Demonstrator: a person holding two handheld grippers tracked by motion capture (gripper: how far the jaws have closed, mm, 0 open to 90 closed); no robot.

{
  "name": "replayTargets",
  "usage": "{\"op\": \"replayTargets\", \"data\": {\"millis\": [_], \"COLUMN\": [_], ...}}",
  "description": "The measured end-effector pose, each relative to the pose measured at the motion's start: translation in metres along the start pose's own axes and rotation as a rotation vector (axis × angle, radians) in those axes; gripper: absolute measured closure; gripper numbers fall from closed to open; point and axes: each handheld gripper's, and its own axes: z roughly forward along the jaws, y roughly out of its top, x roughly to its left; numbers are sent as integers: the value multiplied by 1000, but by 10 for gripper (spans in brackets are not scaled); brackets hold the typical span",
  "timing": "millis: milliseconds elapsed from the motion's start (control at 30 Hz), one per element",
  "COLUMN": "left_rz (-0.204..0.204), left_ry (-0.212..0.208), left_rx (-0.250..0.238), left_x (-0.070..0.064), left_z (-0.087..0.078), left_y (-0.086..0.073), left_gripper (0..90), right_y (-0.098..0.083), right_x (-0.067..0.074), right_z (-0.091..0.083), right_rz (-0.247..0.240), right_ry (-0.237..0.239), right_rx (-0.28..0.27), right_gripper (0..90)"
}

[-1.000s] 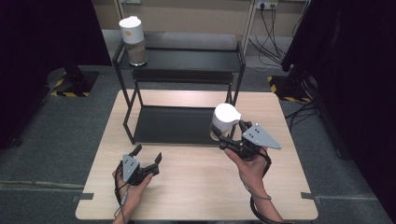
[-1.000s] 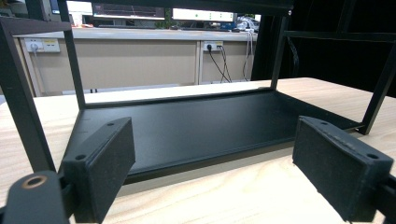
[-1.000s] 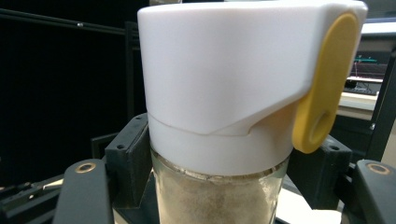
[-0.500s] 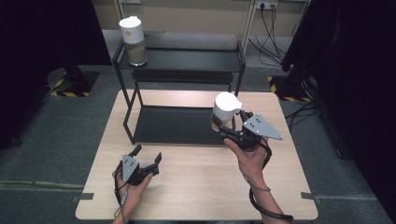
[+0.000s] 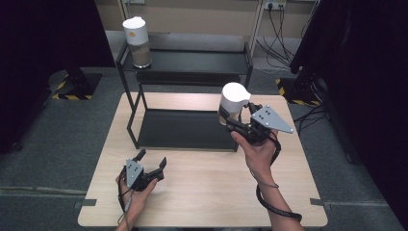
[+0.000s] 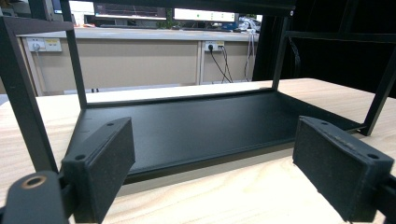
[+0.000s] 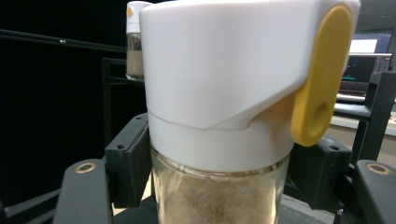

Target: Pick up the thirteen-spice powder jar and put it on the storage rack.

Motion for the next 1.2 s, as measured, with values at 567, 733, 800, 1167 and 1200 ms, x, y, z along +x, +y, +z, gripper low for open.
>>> {"op": "replayTargets", "data": {"millis": [567,733,800,1167,1200], "left_rz": [1,-2,-5,-3,-3], "left_ry": [2,2,2,1,2], "left_rx": [3,2,2,1,0], "left_x": [0,0,0,0,0], "left_z": [0,0,0,0,0], "left_y": [1,0,0,0,0], "left_gripper": [125,124,124,124,124], "right_y": [25,32,37,51,52], "right_x": [-4,-5,-5,-7,-8], "right_z": [13,17,20,30,31], "right_rz": [-1,-2,-5,2,1], "right_ry": [-29,-34,-37,-55,-56], "right_rx": [-18,-25,-28,-34,-35], "right_gripper": [308,308,308,308,308]}}
